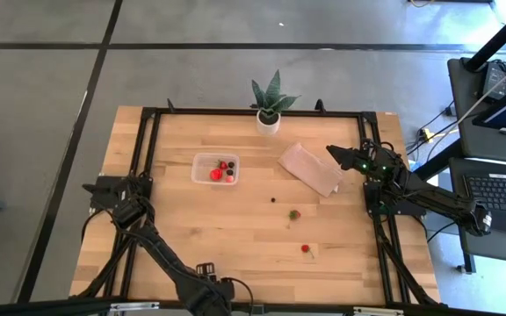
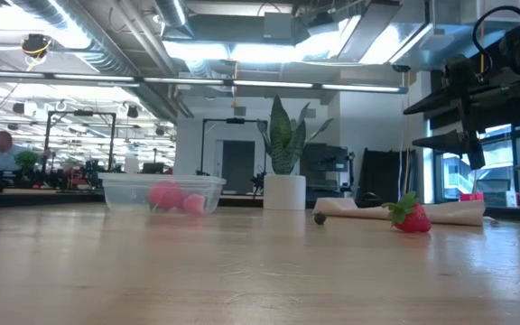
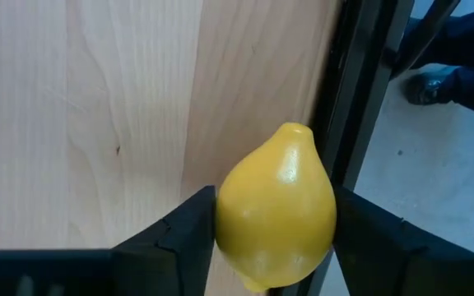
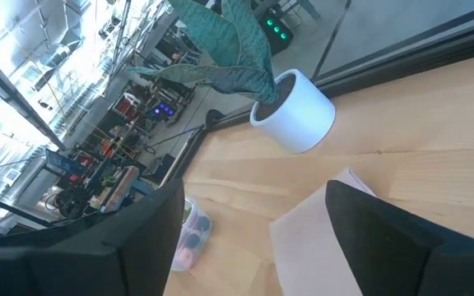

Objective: Pick and placing Produce into tupperware
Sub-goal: Put the yellow lemon into the transparent container

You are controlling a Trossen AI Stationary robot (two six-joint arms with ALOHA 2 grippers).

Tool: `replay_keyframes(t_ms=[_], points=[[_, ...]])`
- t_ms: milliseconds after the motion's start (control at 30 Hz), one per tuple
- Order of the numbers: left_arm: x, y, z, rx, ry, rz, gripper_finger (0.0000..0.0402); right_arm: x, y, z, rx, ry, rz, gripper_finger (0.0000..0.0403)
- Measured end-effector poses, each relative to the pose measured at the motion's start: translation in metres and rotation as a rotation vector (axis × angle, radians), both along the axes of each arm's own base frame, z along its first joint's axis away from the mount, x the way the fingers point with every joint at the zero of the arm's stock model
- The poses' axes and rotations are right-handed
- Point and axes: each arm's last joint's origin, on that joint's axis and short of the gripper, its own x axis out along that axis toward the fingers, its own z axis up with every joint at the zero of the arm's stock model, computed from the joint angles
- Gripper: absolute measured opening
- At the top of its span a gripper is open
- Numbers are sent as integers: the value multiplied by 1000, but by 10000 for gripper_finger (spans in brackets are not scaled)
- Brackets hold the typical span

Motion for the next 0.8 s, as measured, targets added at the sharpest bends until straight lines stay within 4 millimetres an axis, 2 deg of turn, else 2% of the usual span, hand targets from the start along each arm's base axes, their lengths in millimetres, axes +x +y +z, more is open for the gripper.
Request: replay_keyframes(t_ms=[233,333,533,800], points=[[3,6,1,9,10,14,196,0,0,0,0,0,0,297],[2,16,9,48,47,17,196,0,0,0,1,0,9,297],[4,55,50,160,24,-5,196,0,1,0,15,-6,30,297],[16,140,127,327,-186,134,196,1,2,-1,40,-18,65,297]])
